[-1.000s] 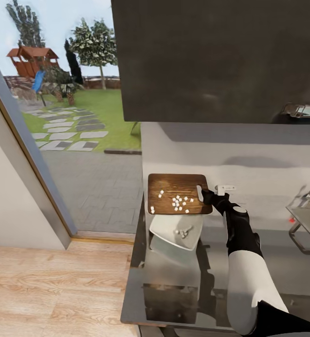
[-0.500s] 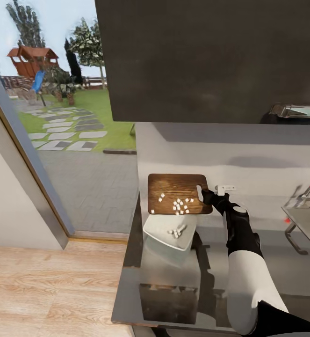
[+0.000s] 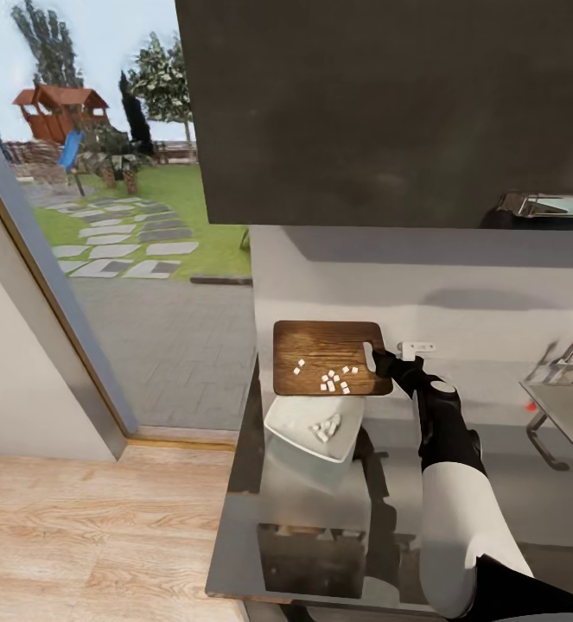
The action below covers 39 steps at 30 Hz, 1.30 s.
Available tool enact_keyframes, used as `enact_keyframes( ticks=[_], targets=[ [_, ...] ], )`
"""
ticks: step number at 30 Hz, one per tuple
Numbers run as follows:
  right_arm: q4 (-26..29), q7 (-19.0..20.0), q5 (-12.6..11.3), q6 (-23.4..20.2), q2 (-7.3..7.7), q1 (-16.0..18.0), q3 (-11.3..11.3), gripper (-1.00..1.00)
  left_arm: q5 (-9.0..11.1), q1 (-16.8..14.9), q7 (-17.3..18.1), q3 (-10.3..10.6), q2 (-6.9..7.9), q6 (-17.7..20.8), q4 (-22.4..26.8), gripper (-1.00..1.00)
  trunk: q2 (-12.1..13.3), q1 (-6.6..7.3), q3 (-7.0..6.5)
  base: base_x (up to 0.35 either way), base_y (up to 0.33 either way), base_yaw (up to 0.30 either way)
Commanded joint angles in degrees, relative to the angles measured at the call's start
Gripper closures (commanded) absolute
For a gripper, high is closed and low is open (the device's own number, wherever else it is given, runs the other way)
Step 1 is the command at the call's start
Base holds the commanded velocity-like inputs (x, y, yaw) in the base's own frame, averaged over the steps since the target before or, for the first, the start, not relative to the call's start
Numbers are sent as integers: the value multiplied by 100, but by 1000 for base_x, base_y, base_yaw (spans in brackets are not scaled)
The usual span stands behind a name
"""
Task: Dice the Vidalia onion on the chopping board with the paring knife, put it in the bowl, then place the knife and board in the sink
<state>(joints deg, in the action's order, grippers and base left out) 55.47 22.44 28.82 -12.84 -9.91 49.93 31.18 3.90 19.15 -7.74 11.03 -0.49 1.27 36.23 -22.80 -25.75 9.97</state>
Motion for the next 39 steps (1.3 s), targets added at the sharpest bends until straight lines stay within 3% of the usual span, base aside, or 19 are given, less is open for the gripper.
enact_keyframes(
  ticks=[1,39],
  targets=[
    [11,50,44,-17,-9,8,28,100,41,1,-44,31,5,13,12,-100,-12,-4,11,0,0,0],
    [16,50,44,258,-9,8,20,100,32,4,-44,31,7,13,13,-100,-12,-4,11,0,0,0]
  ],
)
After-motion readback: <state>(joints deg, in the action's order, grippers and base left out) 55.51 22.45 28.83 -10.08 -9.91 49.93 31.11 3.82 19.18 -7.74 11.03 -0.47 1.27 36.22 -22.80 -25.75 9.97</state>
